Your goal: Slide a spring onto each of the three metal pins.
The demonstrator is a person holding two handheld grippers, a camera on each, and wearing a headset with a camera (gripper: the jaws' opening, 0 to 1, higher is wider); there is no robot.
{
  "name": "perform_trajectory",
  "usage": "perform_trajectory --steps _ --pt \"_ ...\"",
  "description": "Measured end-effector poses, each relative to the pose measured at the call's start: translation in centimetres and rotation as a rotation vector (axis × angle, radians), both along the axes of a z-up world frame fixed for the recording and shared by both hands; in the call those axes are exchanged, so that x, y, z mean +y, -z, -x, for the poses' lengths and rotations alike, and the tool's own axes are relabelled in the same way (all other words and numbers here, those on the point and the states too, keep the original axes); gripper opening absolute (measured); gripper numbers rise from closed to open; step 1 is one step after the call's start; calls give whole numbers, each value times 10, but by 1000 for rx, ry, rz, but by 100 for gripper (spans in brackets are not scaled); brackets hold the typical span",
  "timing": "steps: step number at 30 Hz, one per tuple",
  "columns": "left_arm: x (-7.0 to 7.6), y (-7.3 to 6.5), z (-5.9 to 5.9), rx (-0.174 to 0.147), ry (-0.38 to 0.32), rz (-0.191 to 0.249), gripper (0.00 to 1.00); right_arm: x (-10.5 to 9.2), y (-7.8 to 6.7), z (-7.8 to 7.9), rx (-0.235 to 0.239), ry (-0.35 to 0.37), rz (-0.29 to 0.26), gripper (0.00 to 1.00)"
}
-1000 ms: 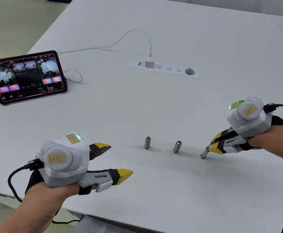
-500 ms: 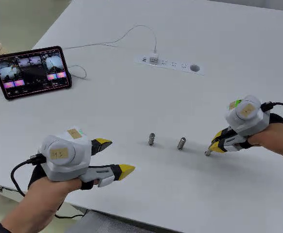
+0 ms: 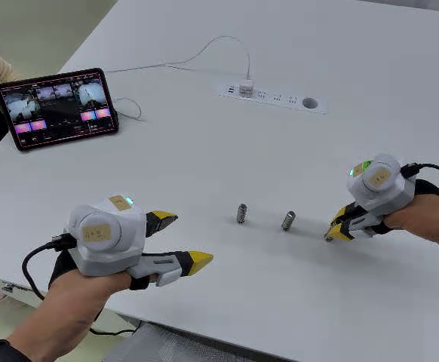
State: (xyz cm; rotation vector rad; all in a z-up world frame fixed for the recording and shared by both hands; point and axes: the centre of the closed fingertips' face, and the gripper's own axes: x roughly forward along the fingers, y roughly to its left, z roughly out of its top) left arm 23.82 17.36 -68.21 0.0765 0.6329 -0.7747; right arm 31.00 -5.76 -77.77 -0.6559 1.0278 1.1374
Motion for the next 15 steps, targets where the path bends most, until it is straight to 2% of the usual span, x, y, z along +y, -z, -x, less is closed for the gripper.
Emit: perform_trajectory --steps 15 --pt "0 0 -2 3 -3 2 58 1 9 0 14 8 0 13"
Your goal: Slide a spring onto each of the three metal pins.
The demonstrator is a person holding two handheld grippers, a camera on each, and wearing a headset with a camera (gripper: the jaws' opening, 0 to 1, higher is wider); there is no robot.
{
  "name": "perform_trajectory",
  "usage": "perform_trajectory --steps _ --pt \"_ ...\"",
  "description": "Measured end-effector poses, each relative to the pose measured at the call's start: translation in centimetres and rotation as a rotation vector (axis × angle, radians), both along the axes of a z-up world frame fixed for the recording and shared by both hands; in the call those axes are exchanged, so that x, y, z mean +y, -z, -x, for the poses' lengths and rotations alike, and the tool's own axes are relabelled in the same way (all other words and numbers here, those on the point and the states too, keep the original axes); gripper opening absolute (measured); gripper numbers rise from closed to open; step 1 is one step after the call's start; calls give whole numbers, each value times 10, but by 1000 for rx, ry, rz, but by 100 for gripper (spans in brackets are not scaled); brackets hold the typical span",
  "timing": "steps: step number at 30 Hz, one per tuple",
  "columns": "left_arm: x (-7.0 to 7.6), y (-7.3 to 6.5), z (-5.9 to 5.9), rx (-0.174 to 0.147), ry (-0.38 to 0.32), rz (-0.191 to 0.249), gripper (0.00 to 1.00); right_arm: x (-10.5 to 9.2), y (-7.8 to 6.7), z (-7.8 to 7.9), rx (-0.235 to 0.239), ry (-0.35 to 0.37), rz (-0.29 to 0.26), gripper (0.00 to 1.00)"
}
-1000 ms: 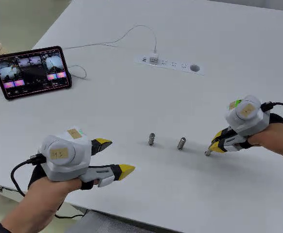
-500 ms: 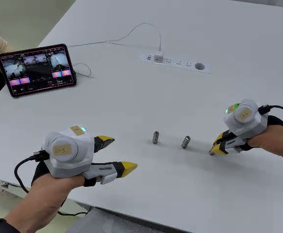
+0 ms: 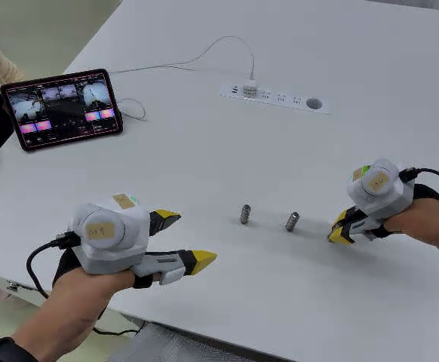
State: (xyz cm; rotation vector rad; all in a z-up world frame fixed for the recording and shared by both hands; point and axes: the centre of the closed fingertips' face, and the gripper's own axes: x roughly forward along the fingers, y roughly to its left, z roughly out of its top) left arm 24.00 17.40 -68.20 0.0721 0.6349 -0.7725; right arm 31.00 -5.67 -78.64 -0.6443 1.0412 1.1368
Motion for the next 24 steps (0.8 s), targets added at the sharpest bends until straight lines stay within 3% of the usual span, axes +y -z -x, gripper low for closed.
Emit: perform_trajectory --steps 11,16,24 --pt "-1 0 -4 2 -5 1 58 -3 -3 9 10 42 -16 24" --pt "-3 -1 -9 -1 -2 5 59 -16 -5 4 -15 119 -31 35" --pt "-8 -2 -15 -3 12 14 61 -37 -9 13 -19 276 -73 55"
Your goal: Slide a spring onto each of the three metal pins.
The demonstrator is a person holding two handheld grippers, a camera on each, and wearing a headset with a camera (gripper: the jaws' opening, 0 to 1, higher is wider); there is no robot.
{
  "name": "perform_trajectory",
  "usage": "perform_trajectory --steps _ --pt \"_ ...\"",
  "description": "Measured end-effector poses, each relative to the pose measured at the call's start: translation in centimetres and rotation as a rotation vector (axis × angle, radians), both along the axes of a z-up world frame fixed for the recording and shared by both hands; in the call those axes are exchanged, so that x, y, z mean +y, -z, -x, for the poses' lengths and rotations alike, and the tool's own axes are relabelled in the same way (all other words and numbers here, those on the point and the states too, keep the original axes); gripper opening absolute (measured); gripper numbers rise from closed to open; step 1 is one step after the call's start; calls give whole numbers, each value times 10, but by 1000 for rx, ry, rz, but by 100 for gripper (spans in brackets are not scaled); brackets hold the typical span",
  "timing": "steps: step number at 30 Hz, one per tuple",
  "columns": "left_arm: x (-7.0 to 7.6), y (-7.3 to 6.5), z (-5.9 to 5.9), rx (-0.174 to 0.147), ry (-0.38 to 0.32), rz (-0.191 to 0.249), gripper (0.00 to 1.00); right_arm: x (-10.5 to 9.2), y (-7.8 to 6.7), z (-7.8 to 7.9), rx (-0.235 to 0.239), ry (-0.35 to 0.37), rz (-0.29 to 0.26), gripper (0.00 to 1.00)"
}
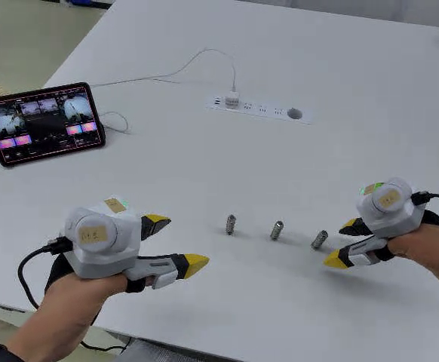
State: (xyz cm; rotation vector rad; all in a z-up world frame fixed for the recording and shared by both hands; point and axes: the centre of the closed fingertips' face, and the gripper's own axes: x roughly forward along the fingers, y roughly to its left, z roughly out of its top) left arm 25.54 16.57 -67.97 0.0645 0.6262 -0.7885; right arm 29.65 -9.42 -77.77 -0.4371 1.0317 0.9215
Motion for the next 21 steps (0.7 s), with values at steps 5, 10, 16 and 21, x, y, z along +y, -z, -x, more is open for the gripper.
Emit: perform_trajectory --steps 5,10,16,21 --pt "-3 0 -4 -3 7 0 63 -6 -6 10 6 90 -64 56" --pt "-7 -1 -8 -3 15 4 65 -8 -20 12 -43 196 -161 62" --pt "-10 -2 -11 -4 22 19 67 -6 -38 25 -69 294 -267 68" --pt "-13 -1 -11 -3 36 22 70 -5 -40 36 -72 336 -301 72"
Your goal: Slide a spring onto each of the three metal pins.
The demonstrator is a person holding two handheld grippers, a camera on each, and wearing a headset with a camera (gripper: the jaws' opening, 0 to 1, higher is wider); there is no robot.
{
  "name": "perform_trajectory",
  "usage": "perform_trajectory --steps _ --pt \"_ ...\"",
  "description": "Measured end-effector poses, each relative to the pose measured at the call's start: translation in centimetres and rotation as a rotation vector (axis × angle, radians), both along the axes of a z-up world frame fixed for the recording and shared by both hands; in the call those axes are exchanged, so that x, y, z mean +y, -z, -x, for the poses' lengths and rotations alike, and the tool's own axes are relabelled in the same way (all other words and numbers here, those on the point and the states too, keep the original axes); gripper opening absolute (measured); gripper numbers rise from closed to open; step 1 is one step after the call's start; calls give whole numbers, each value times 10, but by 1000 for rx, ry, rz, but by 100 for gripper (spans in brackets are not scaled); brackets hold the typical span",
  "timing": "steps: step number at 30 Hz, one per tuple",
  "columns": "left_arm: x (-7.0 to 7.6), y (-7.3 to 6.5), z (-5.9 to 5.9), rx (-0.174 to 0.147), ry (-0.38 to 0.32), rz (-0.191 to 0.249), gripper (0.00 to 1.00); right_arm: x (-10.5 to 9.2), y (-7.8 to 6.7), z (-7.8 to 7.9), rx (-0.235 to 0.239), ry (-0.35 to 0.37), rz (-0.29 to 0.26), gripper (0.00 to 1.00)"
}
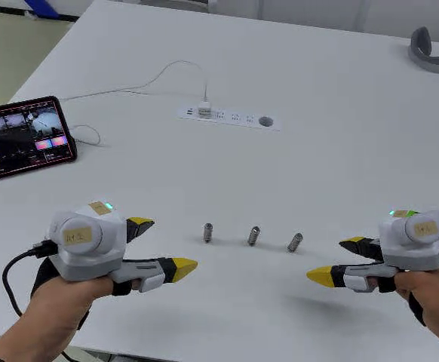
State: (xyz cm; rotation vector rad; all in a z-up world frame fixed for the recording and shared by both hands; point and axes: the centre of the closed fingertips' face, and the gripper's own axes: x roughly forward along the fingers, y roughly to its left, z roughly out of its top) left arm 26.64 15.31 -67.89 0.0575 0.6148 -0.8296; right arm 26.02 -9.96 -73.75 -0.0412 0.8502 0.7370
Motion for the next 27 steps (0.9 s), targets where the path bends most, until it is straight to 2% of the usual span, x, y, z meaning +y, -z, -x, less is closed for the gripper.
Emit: perform_trajectory --steps 6,11,13,16,18,27 --pt "-1 2 1 -1 19 -6 69 4 -8 8 -9 64 -75 74" --pt "1 7 0 2 28 -22 64 10 -12 16 -13 81 -96 76" --pt "-1 8 0 21 30 -4 68 13 -15 20 -15 84 -105 77" --pt "-1 9 0 17 37 -5 72 16 -16 24 -18 90 -116 79" --pt "-1 10 0 27 31 2 76 18 -19 28 -22 94 -124 80" --pt "2 10 7 30 26 -4 79 25 -22 35 -26 96 -140 83"
